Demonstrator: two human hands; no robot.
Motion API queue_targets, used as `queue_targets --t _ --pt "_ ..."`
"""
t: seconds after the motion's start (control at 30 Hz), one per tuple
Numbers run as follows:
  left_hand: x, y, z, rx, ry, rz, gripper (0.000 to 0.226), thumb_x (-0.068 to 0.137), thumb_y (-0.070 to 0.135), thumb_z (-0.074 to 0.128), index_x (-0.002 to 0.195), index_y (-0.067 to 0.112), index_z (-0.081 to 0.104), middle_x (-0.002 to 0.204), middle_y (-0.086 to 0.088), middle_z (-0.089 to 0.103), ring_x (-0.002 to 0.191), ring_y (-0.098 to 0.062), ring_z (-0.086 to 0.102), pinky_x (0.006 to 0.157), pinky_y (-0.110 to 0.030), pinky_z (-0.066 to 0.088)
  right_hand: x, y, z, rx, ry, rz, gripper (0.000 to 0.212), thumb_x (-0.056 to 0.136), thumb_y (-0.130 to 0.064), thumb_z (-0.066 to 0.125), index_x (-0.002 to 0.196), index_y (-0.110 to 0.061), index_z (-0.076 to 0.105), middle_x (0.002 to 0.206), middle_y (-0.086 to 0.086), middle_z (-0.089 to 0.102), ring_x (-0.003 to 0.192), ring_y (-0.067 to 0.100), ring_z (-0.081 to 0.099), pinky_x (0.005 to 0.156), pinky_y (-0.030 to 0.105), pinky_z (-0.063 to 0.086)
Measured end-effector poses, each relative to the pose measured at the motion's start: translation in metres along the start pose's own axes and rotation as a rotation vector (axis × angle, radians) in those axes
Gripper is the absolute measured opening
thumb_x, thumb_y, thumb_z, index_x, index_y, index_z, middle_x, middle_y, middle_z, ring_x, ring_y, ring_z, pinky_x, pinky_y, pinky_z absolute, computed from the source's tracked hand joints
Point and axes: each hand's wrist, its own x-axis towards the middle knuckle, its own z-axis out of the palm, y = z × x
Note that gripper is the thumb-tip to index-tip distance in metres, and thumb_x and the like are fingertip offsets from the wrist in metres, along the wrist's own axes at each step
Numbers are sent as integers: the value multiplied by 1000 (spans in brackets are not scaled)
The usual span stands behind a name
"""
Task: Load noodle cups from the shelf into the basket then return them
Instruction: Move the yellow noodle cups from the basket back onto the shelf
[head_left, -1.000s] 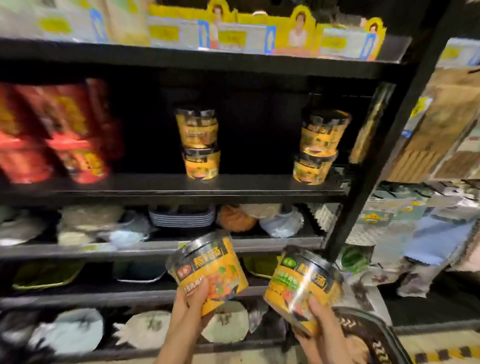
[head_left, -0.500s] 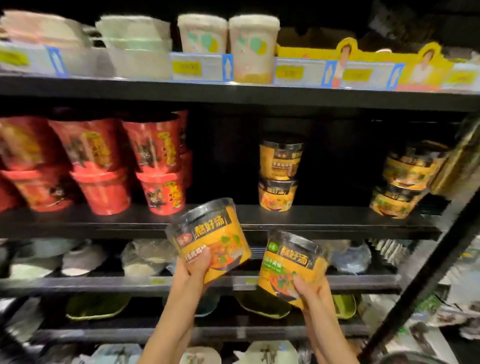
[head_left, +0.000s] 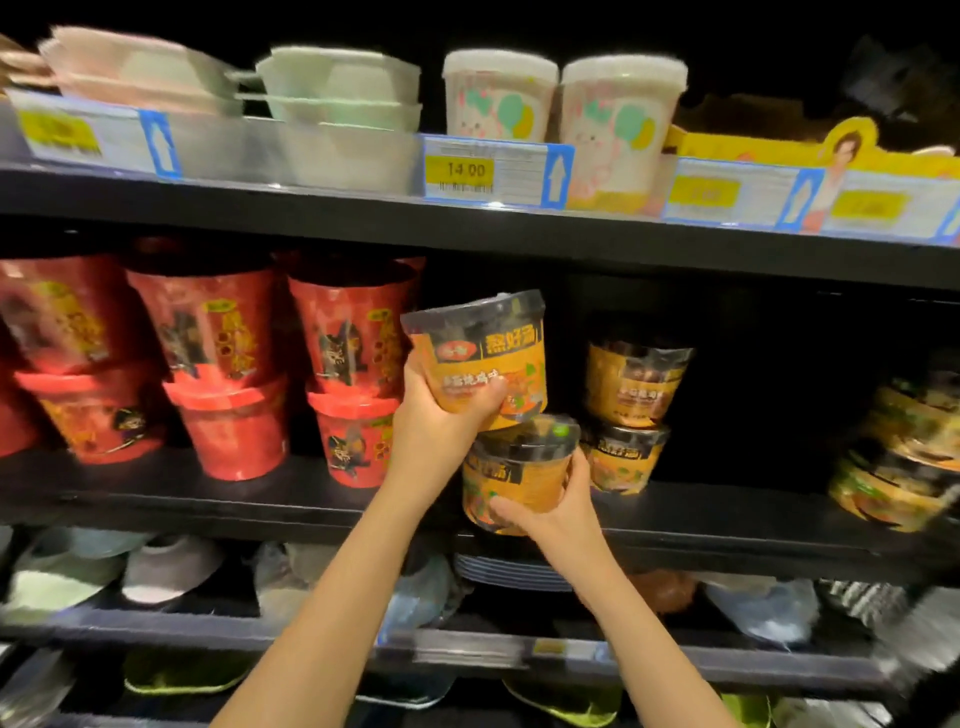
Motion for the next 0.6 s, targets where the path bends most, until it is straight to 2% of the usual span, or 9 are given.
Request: queue_targets --t 0.07,0.13,0.17,0.23,0.27,0.33,0.4,0.5,0.6 --pt "14 -6 7 53 9 20 91 46 65 64 123 28 35 107 18 57 93 5 56 81 -17 46 17 3 6 -32 -14 -4 126 49 -45 86 147 -25 10 145 -2 37 128 14 45 106 40 41" --pt "29 -15 13 106 12 30 102 47 62 69 134 21 33 111 10 58 97 -4 58 85 -23 47 32 6 10 -85 -20 13 124 45 -51 83 144 -20 14 143 -1 37 128 16 43 106 39 41" --pt "35 -21 15 135 5 29 104 46 62 69 134 19 35 110 7 60 98 -8 60 86 -26 49 39 8 11 -110 -22 21 112 50 -46 85 137 -15 21 139 1 40 125 16 45 103 35 42" --pt "45 -32 18 188 -22 15 106 44 65 68 133 16 39 109 3 63 101 -13 62 86 -29 50 51 11 13 -155 -36 37 82 61 -32 86 120 -18 30 129 3 45 119 17 48 96 29 44" --pt "48 -37 19 202 -34 12 110 43 65 69 136 16 35 113 3 62 103 -13 60 89 -30 50 56 13 14 -176 -40 41 79 63 -30 85 118 -19 30 127 3 46 118 17 49 95 30 45" --pt "51 -47 22 220 -49 5 116 43 64 69 141 20 25 123 3 55 109 -12 55 93 -29 46 63 14 14 -207 -28 44 85 63 -32 85 126 -15 30 126 1 47 119 18 49 96 32 45" --pt "53 -54 24 215 -66 -1 114 46 58 73 141 23 23 128 3 51 113 -11 51 95 -25 43 68 13 15 -257 -18 47 93 63 -34 85 133 -10 29 122 -2 48 118 17 50 93 28 45" --pt "60 -60 25 178 -88 -3 108 42 59 74 135 31 27 127 7 50 116 -8 50 100 -28 42 72 12 16 -327 -18 40 91 63 -38 84 131 -9 31 122 2 52 115 19 53 92 29 47" --pt "65 -60 24 140 -113 -23 112 42 51 81 138 30 27 130 10 49 117 -6 50 100 -27 43 74 10 16 -372 -37 49 82 63 -42 84 124 -8 40 120 3 55 112 19 55 92 32 48"
